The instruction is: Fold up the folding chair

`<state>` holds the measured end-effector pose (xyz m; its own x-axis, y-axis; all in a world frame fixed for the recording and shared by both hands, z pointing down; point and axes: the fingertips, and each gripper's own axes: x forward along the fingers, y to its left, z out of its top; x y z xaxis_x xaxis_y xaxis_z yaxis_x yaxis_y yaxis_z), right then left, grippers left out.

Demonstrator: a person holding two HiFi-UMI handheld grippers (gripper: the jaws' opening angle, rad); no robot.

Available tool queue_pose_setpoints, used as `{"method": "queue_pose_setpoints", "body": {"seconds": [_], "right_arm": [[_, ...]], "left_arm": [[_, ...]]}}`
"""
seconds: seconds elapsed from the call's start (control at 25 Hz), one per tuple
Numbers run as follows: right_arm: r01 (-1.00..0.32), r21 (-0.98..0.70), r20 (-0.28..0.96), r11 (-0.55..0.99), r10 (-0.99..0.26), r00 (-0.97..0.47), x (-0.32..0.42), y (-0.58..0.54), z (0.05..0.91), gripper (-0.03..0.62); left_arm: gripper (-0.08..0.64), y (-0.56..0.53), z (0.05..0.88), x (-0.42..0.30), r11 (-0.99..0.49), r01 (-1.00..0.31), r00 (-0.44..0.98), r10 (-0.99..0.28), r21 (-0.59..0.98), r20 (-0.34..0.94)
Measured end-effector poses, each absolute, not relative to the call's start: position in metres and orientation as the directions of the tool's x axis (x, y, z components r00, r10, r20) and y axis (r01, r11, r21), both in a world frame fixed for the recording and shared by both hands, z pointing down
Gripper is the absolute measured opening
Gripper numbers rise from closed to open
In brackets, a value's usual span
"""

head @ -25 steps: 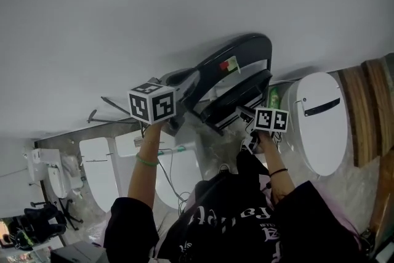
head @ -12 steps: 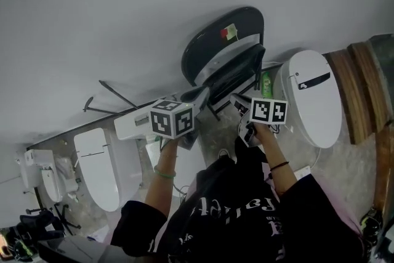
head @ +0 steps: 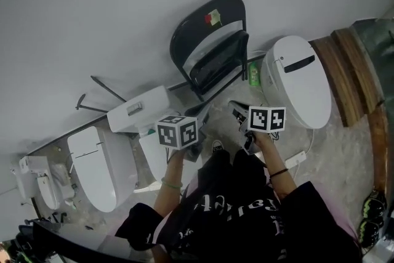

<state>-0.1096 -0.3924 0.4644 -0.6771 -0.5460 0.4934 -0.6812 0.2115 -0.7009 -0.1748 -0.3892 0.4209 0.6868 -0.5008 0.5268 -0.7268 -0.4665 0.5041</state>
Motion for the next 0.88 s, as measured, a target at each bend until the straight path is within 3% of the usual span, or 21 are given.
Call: {"method": "queue_pose_setpoints", "body": {"seconds": [0.4, 0.88], "right_arm": [[-0.698, -0.676, 0.506, 0.236, -0.539, -0.673, -0.061, -0.296, 0.464, 0.015], [-0.712, -0.644, 0.504, 0.278, -0.546, -0.669, 0.021, -0.127, 0.460, 0.014]], "left_arm": [[0.003, -0.310, 0.432, -0.128, -0.421, -0.729, 0.682, -0.509, 0.540, 0.525], [0.003, -0.123, 0.425, -0.024, -0.436, -0.731, 0.680, -0.526, 0.525, 0.510]]}}
